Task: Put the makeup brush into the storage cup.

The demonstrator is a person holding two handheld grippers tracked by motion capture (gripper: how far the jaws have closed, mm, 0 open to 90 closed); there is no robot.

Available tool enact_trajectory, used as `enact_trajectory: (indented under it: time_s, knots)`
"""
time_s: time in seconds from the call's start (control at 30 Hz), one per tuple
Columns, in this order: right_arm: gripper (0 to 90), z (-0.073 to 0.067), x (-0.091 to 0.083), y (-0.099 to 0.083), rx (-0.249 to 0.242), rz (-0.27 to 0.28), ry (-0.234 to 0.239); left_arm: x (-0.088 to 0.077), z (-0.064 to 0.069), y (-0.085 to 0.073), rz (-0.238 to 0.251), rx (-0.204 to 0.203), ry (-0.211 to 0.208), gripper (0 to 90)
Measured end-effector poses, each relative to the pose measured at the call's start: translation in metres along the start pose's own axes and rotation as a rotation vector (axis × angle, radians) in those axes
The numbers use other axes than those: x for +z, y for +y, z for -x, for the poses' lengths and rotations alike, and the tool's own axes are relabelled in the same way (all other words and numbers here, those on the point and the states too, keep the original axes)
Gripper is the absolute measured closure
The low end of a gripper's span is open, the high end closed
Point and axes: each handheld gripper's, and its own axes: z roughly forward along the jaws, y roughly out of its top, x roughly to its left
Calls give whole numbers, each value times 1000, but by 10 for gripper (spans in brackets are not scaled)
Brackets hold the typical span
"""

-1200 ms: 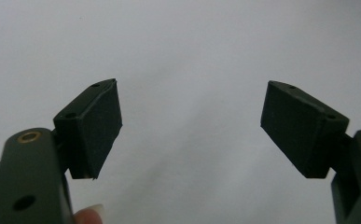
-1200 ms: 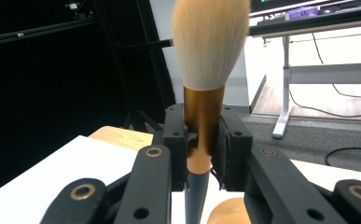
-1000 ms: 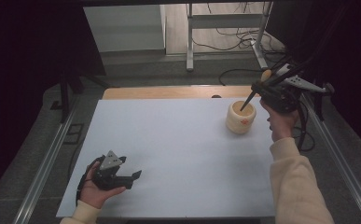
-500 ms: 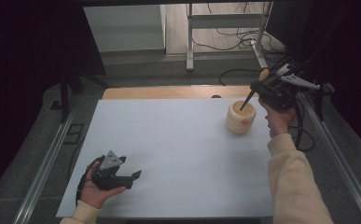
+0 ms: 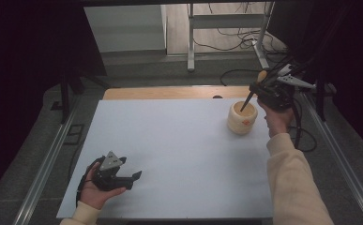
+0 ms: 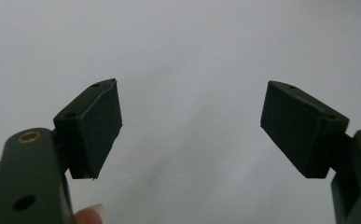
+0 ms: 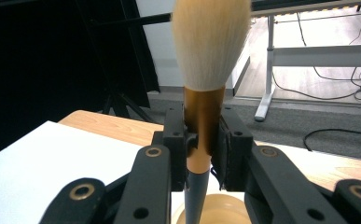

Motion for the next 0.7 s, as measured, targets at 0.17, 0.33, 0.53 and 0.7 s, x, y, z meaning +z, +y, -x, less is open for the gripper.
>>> enact_trajectory:
  time_s: [0.17,0.33,0.53,0.7]
  knots:
    - [765,4,4,-4,-3,-21,-8,0,0,0,-1,-1,-1,209]
    - [764,5,6,-8,-4,-24,-13,1,1,0,-2,2,-1,209]
    - [764,7,16,-15,-5,-57,-28,0,0,0,-1,-1,0,209]
    - [763,6,22,-21,-16,-83,-34,1,-1,-1,-2,-2,0,209]
